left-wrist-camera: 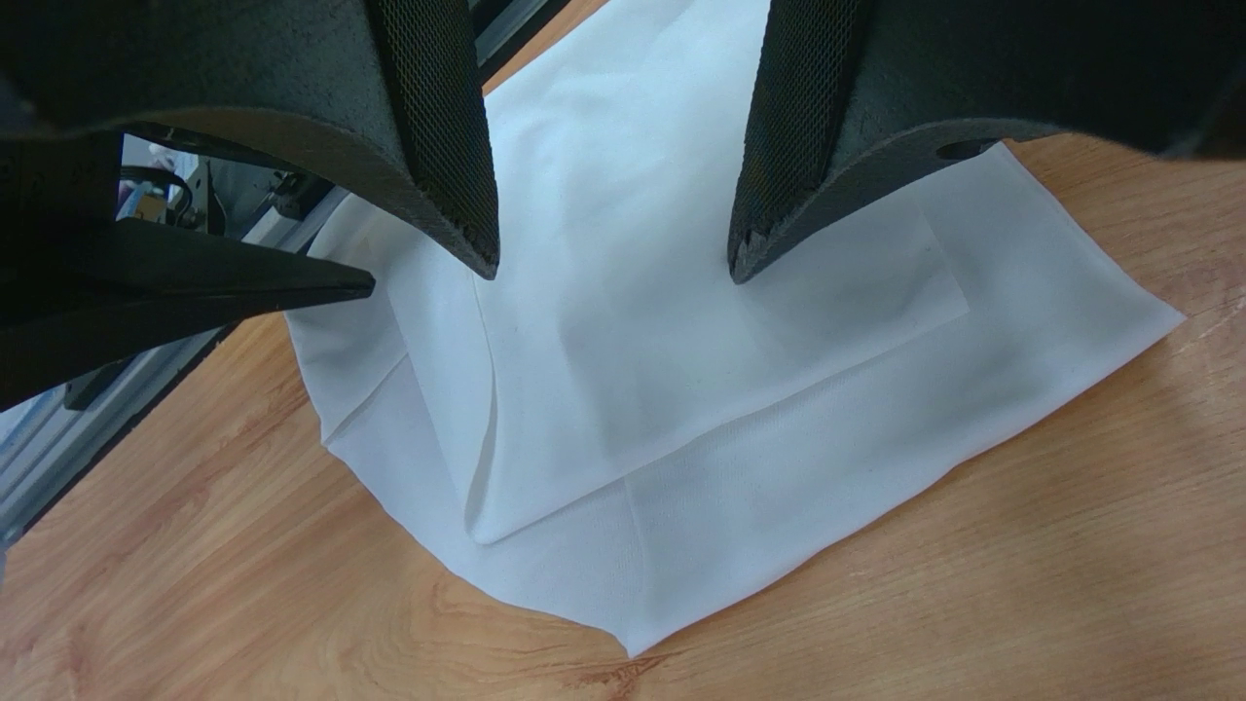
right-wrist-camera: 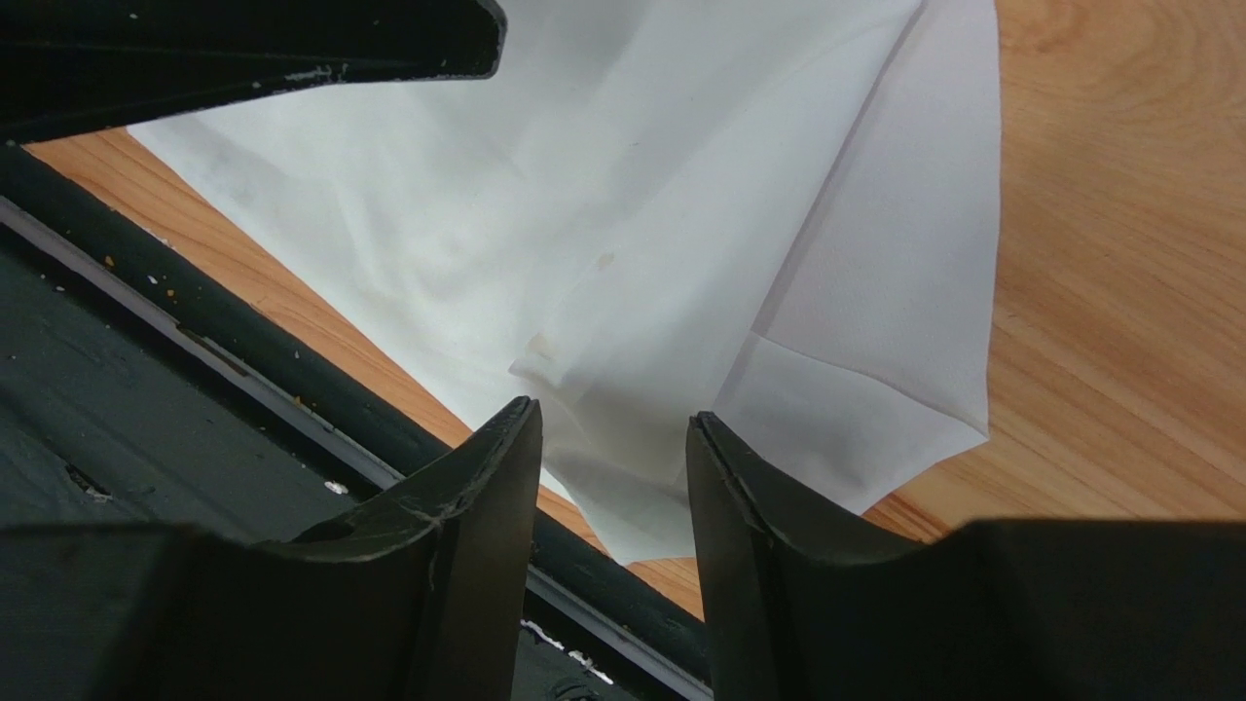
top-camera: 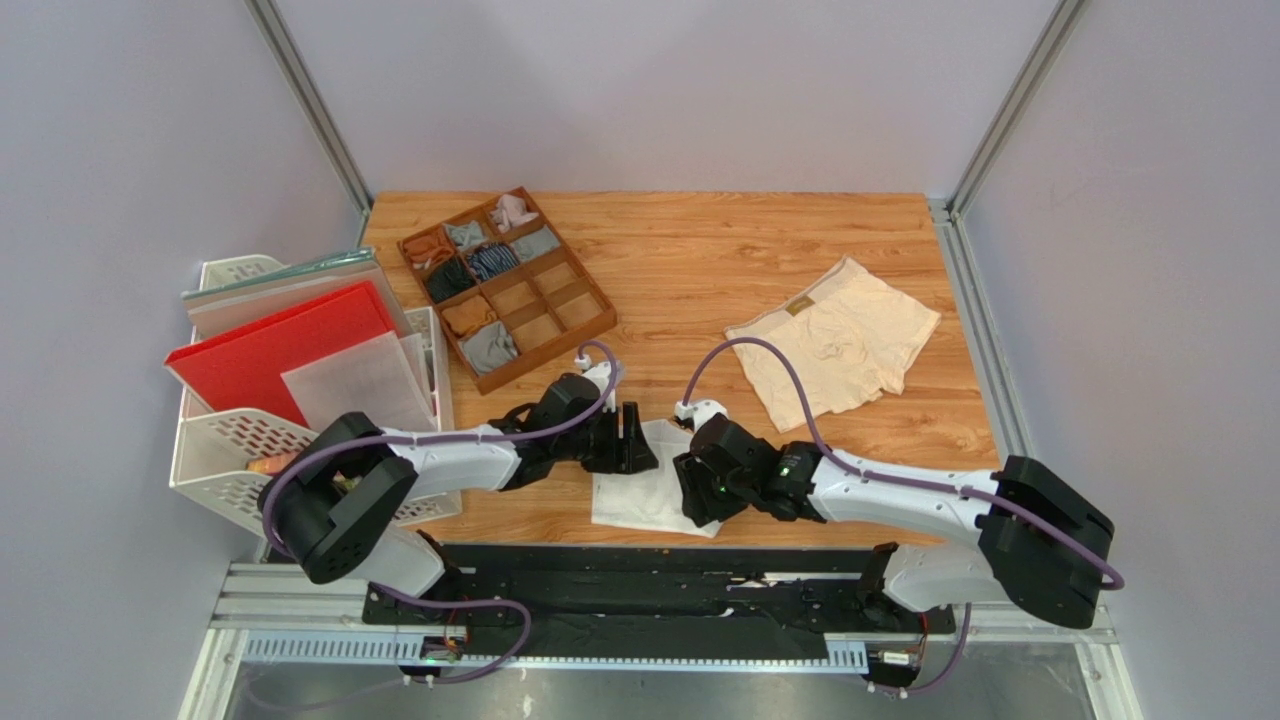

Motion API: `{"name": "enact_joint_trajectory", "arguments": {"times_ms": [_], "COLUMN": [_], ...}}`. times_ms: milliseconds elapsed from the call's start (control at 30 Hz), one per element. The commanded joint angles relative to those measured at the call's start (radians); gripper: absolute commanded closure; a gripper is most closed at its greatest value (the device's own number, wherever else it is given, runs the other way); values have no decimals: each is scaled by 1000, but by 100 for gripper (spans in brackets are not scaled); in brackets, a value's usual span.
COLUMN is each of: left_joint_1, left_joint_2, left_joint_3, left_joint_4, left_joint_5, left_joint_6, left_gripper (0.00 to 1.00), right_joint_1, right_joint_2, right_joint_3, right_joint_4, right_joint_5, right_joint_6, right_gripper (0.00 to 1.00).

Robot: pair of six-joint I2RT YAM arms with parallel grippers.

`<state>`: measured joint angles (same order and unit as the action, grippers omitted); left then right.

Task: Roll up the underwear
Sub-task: Adjust the underwear at the center of the board.

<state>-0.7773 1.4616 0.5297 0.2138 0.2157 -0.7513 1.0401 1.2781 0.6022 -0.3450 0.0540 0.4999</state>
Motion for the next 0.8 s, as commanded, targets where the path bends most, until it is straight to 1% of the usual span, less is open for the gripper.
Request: {"name": "enact_joint_trajectory", "arguments": {"times_ms": [0,100,133,400,700,767], "left_joint_1": [-4,-4,-4,-4,-4,-4], "left_joint_2": [23,29,31,31,40,40], "left_joint_3": [-4,-5,-7,-10,-10,-8], "left_joint_4": [7,-1,-2,-10,-17,-24], "left_joint_5": [-19,-30,-32,-39,-41,-49], "left_joint_6": [-14,-17,-16,-17,-8,-6], "left_gripper": [35,36,36,36,36,36], "right_joint_1": [6,8,6,15,23,28], "right_joint_2": [-25,-43,-48,-33,-10,-2], "right_joint_3": [-2,1,1,1,11,13], "right_joint_4": [29,14,11,-23,-74,-81], "right_joint_5": [-36,-40,-77,-106,-56,-7], "right_joint_6": [-23,-23,-26,-40,-52,-54], "right_gripper": [56,57,57,58,61,61]}}
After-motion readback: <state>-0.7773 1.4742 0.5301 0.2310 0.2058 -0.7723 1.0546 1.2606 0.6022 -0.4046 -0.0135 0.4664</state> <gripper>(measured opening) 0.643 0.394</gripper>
